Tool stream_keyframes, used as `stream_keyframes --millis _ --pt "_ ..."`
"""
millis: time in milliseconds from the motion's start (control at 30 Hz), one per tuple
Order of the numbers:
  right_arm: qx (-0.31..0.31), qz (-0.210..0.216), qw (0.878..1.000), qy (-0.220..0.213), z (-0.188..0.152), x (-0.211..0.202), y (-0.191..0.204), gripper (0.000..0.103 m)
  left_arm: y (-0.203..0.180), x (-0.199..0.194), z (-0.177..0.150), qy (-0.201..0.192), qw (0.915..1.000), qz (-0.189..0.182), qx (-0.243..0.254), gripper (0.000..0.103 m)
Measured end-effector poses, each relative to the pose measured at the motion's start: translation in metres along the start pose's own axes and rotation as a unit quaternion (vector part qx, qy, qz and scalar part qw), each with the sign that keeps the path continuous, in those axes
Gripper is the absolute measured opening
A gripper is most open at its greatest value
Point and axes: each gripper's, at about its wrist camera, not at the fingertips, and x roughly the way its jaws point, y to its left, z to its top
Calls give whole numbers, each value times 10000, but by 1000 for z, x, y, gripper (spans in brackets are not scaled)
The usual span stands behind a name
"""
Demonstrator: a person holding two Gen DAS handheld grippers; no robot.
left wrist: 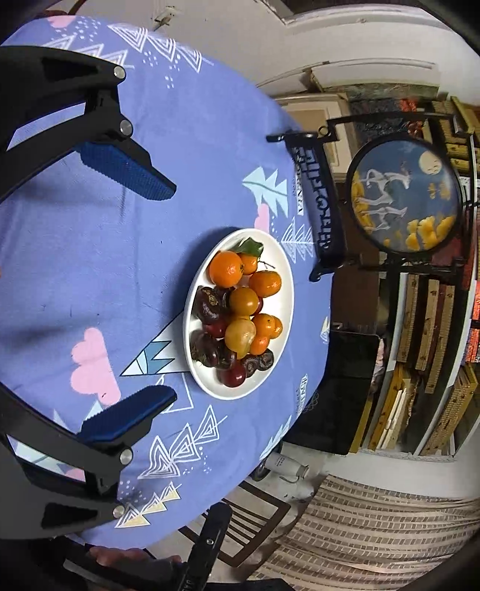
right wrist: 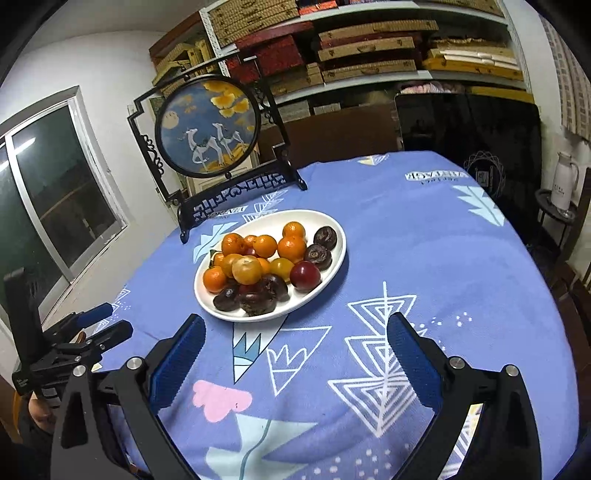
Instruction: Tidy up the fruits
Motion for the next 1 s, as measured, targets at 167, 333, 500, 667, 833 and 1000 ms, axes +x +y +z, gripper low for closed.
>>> stream_keyframes --millis 167,333,500,667,833,1000 --pt "-179 -71 9996 -186 3 -26 10 99 -3 -33 1 -194 9991 373 20 98" --pt "-235 -32 9995 -222 2 -44 18 99 -2 -65 -1 -394 9971 648 60 98" --pt "-288 -30 9993 -237 -7 -59 26 99 -5 -89 -9 -506 9949 863 122 98" --pt "-284 -53 9992 -283 -14 -71 28 99 -9 -101 -18 -508 9942 926 203 98" --pt "-324 -67 9990 -309 -22 -82 31 99 -9 -109 -23 -529 9936 976 193 98" --pt "-359 -89 9988 -332 -27 -90 33 99 -8 -116 -24 -589 9917 1139 137 98"
